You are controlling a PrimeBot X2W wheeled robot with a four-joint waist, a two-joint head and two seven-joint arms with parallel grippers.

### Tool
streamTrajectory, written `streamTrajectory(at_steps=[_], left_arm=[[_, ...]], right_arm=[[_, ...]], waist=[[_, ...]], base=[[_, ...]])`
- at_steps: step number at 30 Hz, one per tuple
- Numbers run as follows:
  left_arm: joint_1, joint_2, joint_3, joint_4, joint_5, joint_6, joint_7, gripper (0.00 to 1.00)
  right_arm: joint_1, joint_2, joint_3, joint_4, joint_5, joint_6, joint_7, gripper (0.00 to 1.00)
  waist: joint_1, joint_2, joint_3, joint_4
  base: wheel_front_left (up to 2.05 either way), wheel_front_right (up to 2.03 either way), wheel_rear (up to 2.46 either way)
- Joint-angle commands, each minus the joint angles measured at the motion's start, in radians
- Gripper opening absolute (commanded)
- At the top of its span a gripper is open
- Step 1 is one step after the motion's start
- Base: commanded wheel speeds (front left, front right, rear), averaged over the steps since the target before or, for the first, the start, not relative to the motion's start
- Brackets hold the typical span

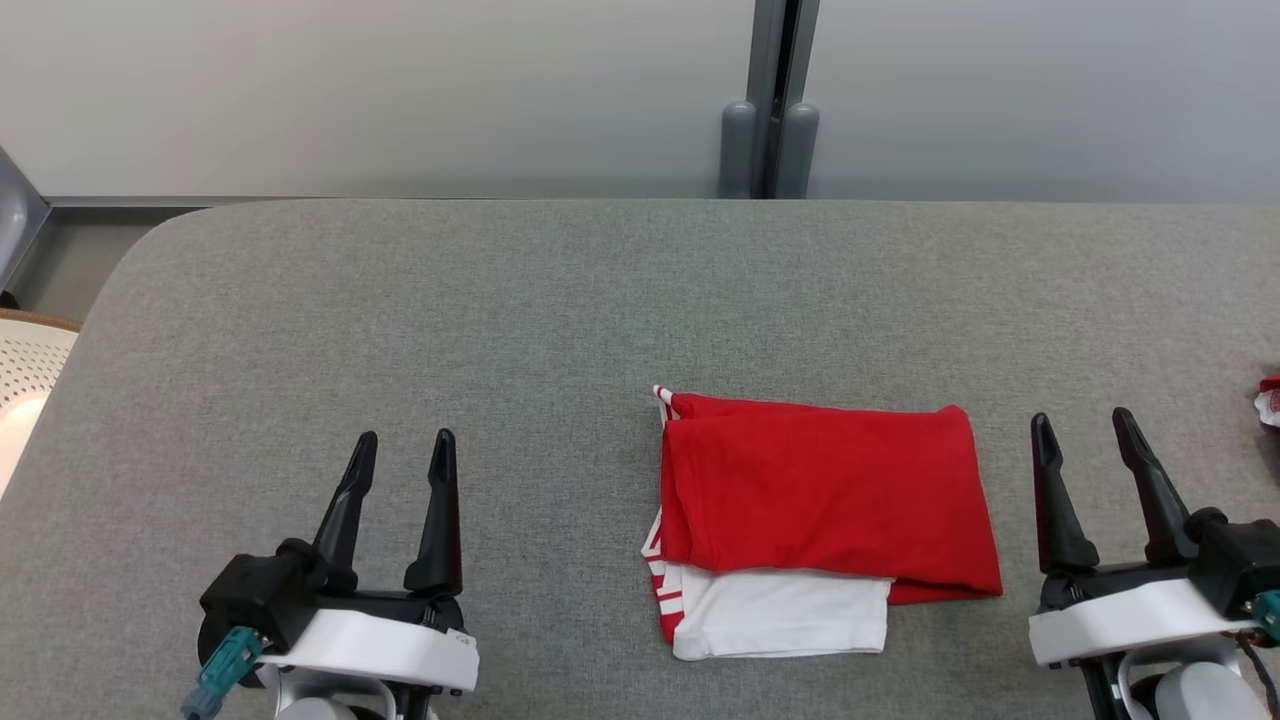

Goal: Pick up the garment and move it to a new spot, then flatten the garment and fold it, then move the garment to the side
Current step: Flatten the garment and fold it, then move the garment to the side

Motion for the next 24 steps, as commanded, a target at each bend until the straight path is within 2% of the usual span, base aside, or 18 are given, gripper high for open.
streamTrajectory(at_steps=[1,6,17,24], left_arm=[[0.01,0.004,0.0,0.003,-0.014,-0.004,-0.002,1.0],[0.009,0.004,-0.004,0.008,-0.003,-0.003,-0.002,1.0],[0.006,0.004,-0.015,0.017,0.002,0.0,-0.002,1.0],[-0.01,0.004,-0.029,0.031,-0.006,-0.001,-0.002,1.0]], right_arm=[[0.015,0.008,-0.01,-0.015,-0.014,0.0,0.0,1.0],[0.037,0.034,-0.031,-0.03,-0.031,0.0,0.0,1.0],[0.036,0.042,-0.034,-0.017,-0.024,0.0,0.0,1.0],[0.01,0.054,-0.028,0.141,0.067,0.0,0.023,1.0]], waist=[[0.0,0.0,0.002,-0.003],[0.0,0.0,0.003,-0.008],[0.0,0.0,0.006,0.01],[0.0,0.0,0.027,0.04]], base=[[0.0,0.0,0.0],[0.0,0.0,0.0],[0.0,0.0,0.0],[0.0,0.0,0.0]])
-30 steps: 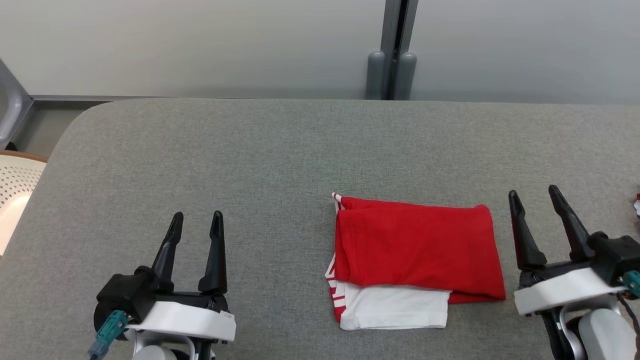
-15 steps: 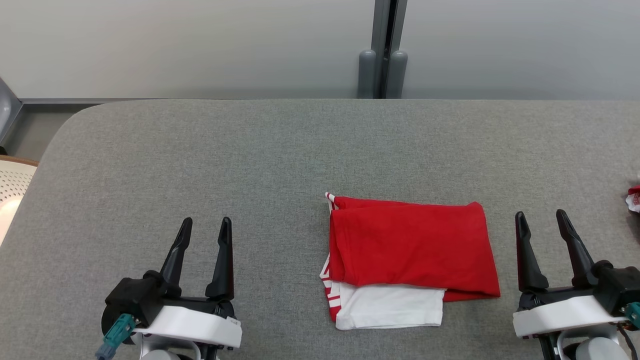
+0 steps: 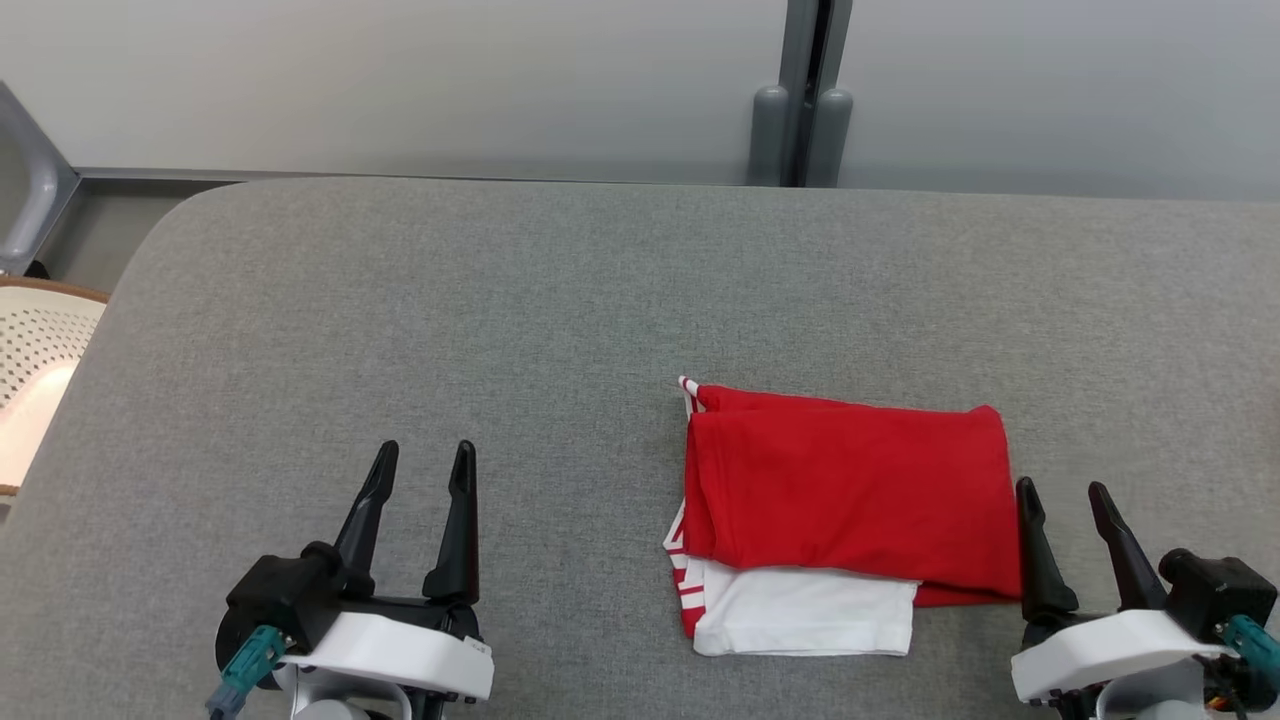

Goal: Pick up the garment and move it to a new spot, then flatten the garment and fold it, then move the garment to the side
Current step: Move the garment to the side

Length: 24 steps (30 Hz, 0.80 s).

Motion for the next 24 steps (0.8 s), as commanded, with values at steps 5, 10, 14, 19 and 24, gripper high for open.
streamTrajectory(at_steps=[5,10,14,19,24], left_arm=[[-0.022,0.004,-0.006,0.002,-0.004,0.003,-0.002,1.0],[-0.038,0.004,-0.015,0.005,-0.01,0.004,-0.002,1.0],[-0.041,0.004,-0.014,0.006,-0.011,0.004,-0.002,1.0],[-0.05,0.004,-0.012,0.008,-0.003,0.005,-0.002,1.0],[-0.05,0.004,-0.002,0.013,0.005,-0.001,-0.002,1.0]], right_arm=[[-0.063,-0.004,0.001,0.107,0.06,0.0,0.027,1.0],[-0.111,-0.002,0.006,0.188,0.105,0.0,0.052,1.0],[-0.131,-0.006,0.021,0.229,0.116,0.0,0.061,1.0],[-0.157,-0.011,0.052,0.282,0.133,0.0,0.059,0.0],[-0.194,-0.057,0.076,0.288,0.072,0.0,0.011,0.0]], waist=[[0.0,0.0,0.033,0.027],[0.0,0.0,0.06,0.047],[0.0,0.0,0.07,0.052],[0.0,0.0,0.079,0.05],[0.0,0.0,0.077,0.023]], base=[[0.0,0.0,0.0],[0.0,0.0,0.0],[0.0,0.0,0.0],[0.0,0.0,0.0],[0.0,0.0,0.0]])
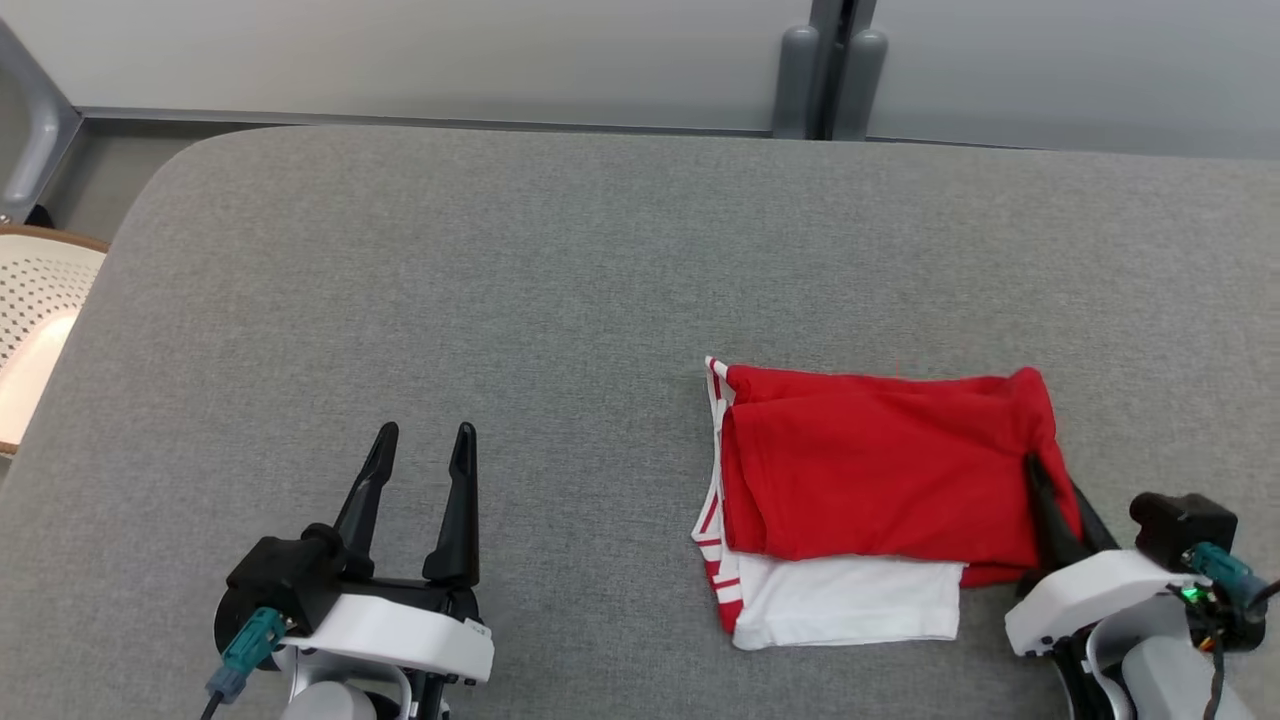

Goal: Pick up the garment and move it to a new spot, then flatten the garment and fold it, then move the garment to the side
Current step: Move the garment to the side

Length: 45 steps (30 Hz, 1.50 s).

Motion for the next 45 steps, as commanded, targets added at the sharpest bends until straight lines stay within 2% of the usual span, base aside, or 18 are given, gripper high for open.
streamTrajectory(at_steps=[1,5,11,17,18,23,30,33,44,45], left_arm=[[-0.016,0.003,0.007,-0.002,0.004,-0.002,-0.002,1.0],[-0.015,0.003,0.014,-0.008,0.006,-0.004,-0.002,1.0],[-0.025,0.003,0.016,-0.01,0.029,-0.011,-0.002,1.0],[-0.055,0.003,0.027,-0.011,0.061,-0.026,-0.001,1.0],[-0.068,0.004,0.027,-0.009,0.078,-0.033,-0.001,1.0],[-0.12,0.004,0.028,-0.006,0.12,-0.054,-0.002,1.0],[-0.185,0.004,0.02,-0.002,0.174,-0.079,-0.002,1.0],[-0.214,0.004,0.021,-0.007,0.187,-0.088,-0.002,1.0],[-0.253,0.007,0.007,-0.012,0.188,-0.097,0.001,1.0],[-0.252,0.008,0.007,-0.011,0.186,-0.097,0.001,1.0]], right_arm=[[-0.019,-0.024,0.004,-0.006,-0.024,0.0,-0.014,0.0],[-0.059,-0.079,0.047,-0.037,-0.122,0.0,-0.03,0.0],[-0.145,-0.204,0.12,-0.105,-0.22,-0.001,-0.031,0.0],[-0.227,-0.352,0.152,-0.14,-0.217,-0.001,-0.002,0.0],[-0.257,-0.394,0.152,-0.139,-0.2,-0.001,0.007,0.0],[-0.343,-0.492,0.141,-0.092,-0.166,-0.001,0.012,0.0],[-0.452,-0.52,0.095,0.039,-0.138,-0.001,0.012,0.0],[-0.501,-0.527,0.041,0.111,-0.172,-0.001,0.003,0.0],[-0.574,-0.472,-0.118,0.315,-0.256,-0.001,-0.004,0.0],[-0.577,-0.469,-0.126,0.326,-0.263,-0.001,-0.007,0.21]], waist=[[0.0,0.0,-0.001,-0.016],[0.0,0.0,0.003,-0.068],[0.0,0.0,0.028,-0.172],[0.0,0.0,0.073,-0.279],[0.0,0.0,0.097,-0.307],[0.0,0.0,0.171,-0.36],[0.0,0.0,0.28,-0.383],[0.0,0.0,0.323,-0.382],[0.0,0.0,0.391,-0.342],[0.0,0.0,0.39,-0.338]], base=[[0.0,0.0,0.0],[0.0,0.0,0.0],[0.0,0.0,0.0],[0.0,0.0,0.0],[0.0,0.0,0.0],[0.0,0.0,0.0],[0.0,0.0,0.0],[0.0,0.0,0.0],[0.0,0.0,0.0],[0.0,0.0,0.0]])
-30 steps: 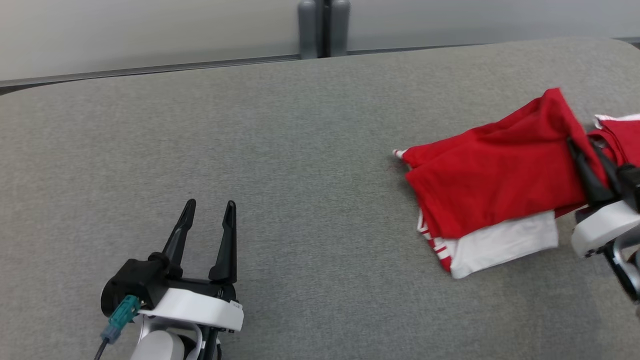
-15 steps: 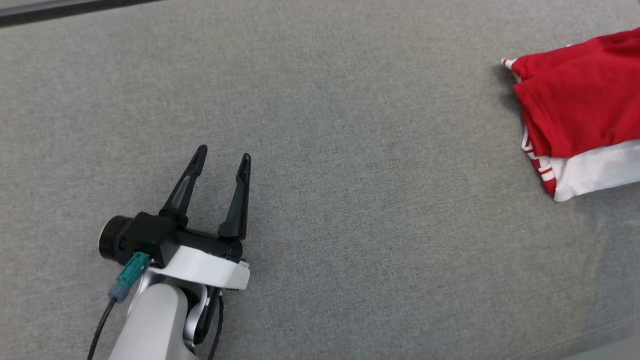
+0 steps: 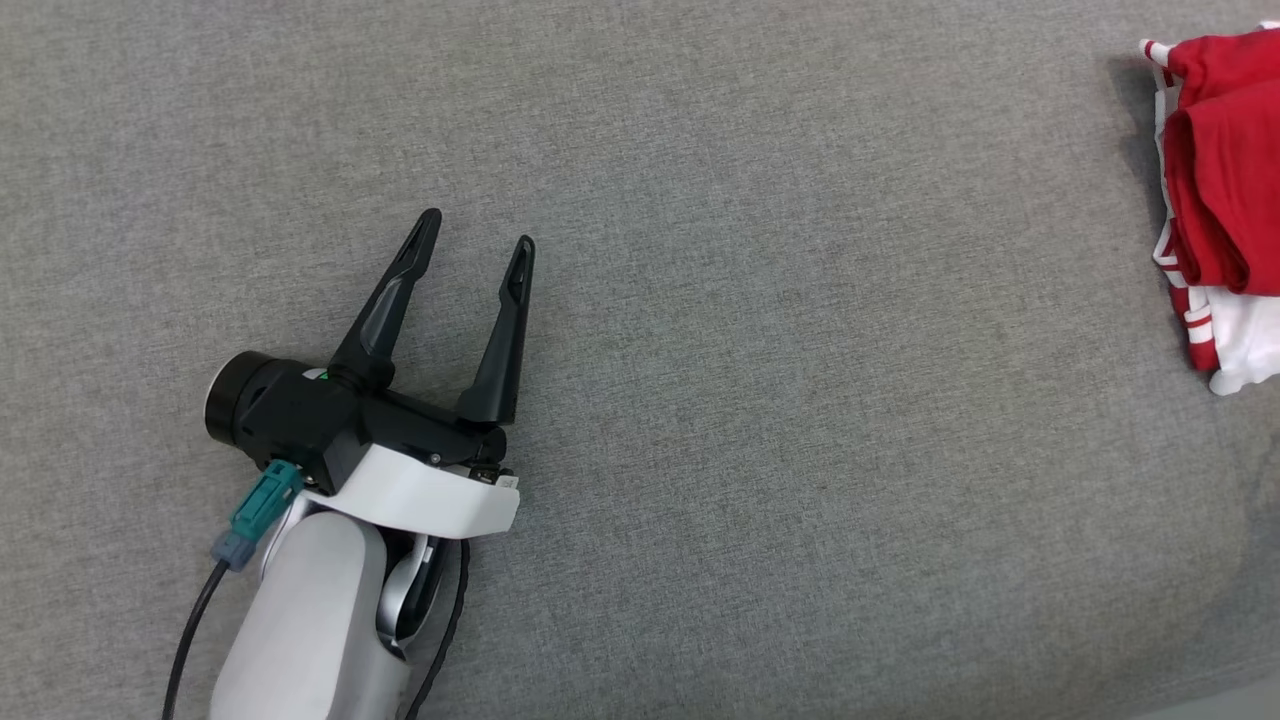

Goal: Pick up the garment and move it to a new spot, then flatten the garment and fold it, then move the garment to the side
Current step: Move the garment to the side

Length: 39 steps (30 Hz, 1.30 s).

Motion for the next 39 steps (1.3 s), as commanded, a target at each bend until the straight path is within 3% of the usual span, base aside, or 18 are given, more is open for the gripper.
streamTrajectory(at_steps=[1,2,8,15,26,30,39], left_arm=[[0.012,0.015,0.008,0.024,-0.005,0.004,0.004,1.0],[0.013,0.014,0.006,0.025,-0.009,0.003,0.004,1.0],[0.018,0.011,0.002,0.017,-0.026,0.01,0.002,1.0],[0.052,0.01,-0.009,0.008,-0.066,0.029,0.002,1.0],[0.16,0.01,-0.005,-0.017,-0.114,0.06,0.002,1.0],[0.194,0.01,0.003,-0.021,-0.124,0.072,0.002,1.0],[0.264,0.009,0.002,0.001,-0.13,0.087,0.002,1.0]], right_arm=[[-0.012,0.004,-0.01,0.016,-0.013,-0.002,-0.01,0.91],[-0.015,0.004,-0.018,0.028,-0.017,-0.002,-0.011,1.0],[-0.034,0.026,-0.044,0.082,-0.023,-0.002,-0.019,1.0],[-0.013,0.088,-0.013,0.022,0.013,-0.002,-0.035,1.0],[0.246,0.227,0.058,-0.362,0.252,-0.002,-0.036,1.0],[0.341,0.262,0.069,-0.452,0.263,-0.001,-0.036,1.0],[0.575,0.419,0.054,-0.608,0.248,-0.001,-0.036,1.0]], waist=[[0.0,0.0,0.0,0.009],[0.0,0.0,-0.002,0.013],[0.0,0.0,-0.044,0.029],[0.0,0.0,-0.162,0.06],[0.0,0.0,-0.373,0.157],[0.0,0.0,-0.412,0.181],[0.0,0.0,-0.483,0.246]], base=[[0.0,0.0,0.0],[0.0,0.0,0.0],[0.0,0.0,0.0],[0.0,0.0,0.0],[0.0,0.0,0.0],[0.0,0.0,0.0],[0.0,0.0,0.0]])
